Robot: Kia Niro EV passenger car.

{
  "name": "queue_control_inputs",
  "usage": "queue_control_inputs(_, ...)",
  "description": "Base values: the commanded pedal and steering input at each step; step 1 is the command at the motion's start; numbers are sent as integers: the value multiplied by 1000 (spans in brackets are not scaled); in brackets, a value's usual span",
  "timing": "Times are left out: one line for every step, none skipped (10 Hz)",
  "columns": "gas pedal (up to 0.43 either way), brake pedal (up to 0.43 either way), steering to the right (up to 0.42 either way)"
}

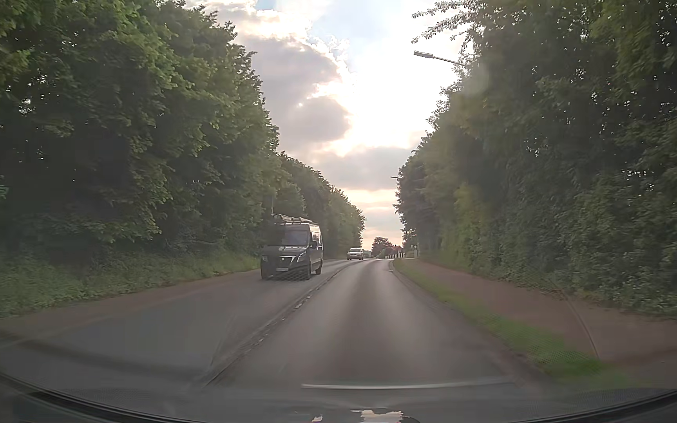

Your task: Follow the waypoints while adhering to traffic rules and regulations

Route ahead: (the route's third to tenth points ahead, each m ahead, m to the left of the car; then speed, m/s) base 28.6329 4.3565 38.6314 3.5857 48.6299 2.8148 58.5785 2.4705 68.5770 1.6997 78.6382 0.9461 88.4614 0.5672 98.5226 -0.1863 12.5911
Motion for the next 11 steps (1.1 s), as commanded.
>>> queue_control_inputs(299, 0, 6)
queue_control_inputs(299, 0, 6)
queue_control_inputs(287, 0, 5)
queue_control_inputs(280, 0, 5)
queue_control_inputs(280, 0, 4)
queue_control_inputs(268, 0, 4)
queue_control_inputs(260, 0, 4)
queue_control_inputs(260, 0, 4)
queue_control_inputs(260, 0, 3)
queue_control_inputs(260, 0, 3)
queue_control_inputs(260, 0, 3)
